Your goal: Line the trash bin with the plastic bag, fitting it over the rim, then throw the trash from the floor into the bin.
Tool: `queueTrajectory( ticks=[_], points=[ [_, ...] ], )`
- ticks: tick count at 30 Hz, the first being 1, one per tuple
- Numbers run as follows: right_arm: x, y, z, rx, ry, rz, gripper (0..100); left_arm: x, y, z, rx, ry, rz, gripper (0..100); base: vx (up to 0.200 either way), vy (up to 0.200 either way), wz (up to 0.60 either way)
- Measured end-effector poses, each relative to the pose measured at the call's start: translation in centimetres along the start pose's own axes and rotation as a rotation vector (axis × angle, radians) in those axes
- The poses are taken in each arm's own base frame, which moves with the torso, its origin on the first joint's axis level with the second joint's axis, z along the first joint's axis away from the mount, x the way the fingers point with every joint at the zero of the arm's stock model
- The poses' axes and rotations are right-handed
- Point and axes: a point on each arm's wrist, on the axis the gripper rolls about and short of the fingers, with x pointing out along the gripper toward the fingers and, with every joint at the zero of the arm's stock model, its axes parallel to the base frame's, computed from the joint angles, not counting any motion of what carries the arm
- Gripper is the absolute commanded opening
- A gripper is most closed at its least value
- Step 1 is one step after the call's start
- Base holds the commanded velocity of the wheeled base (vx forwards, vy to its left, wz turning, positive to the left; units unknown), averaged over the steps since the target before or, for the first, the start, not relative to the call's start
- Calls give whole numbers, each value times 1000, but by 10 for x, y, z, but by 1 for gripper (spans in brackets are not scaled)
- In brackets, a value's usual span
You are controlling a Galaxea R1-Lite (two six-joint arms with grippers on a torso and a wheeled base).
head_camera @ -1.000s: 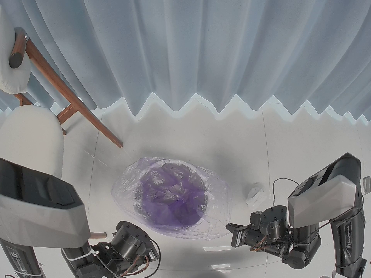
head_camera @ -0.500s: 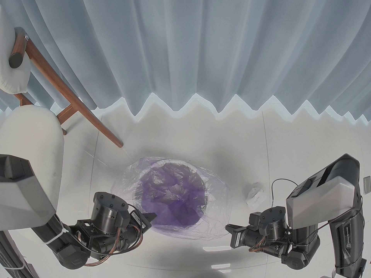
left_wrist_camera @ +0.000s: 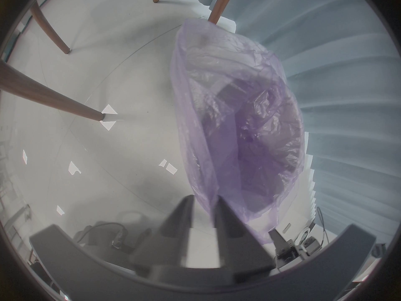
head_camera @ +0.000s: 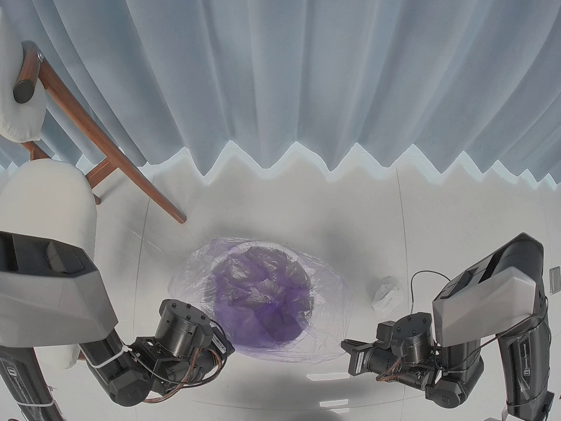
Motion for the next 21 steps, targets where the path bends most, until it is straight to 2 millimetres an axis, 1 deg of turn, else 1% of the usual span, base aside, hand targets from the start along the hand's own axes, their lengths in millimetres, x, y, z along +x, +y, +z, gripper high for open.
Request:
queueTrajectory(
  ticks=[2, 7, 11, 17, 21],
  points=[
    [0, 0, 0, 1, 2, -1, 0, -1, 3, -2, 16, 2, 14, 0, 0, 0, 0],
    [3, -2, -4, 2, 15, -7, 0, -6, 20, -11, 67, 24, 87, 0, 0, 0, 0],
    [6, -3, -5, 2, 16, -3, 0, -6, 27, -15, 88, 33, 120, 0, 0, 0, 0],
    [19, -2, 1, 3, -21, 15, 0, 5, 38, -18, 164, 10, 197, 0, 0, 0, 0],
    [32, -5, 11, -4, -72, 19, 0, 16, 39, -15, 163, -7, 216, 0, 0, 0, 0]
  ],
)
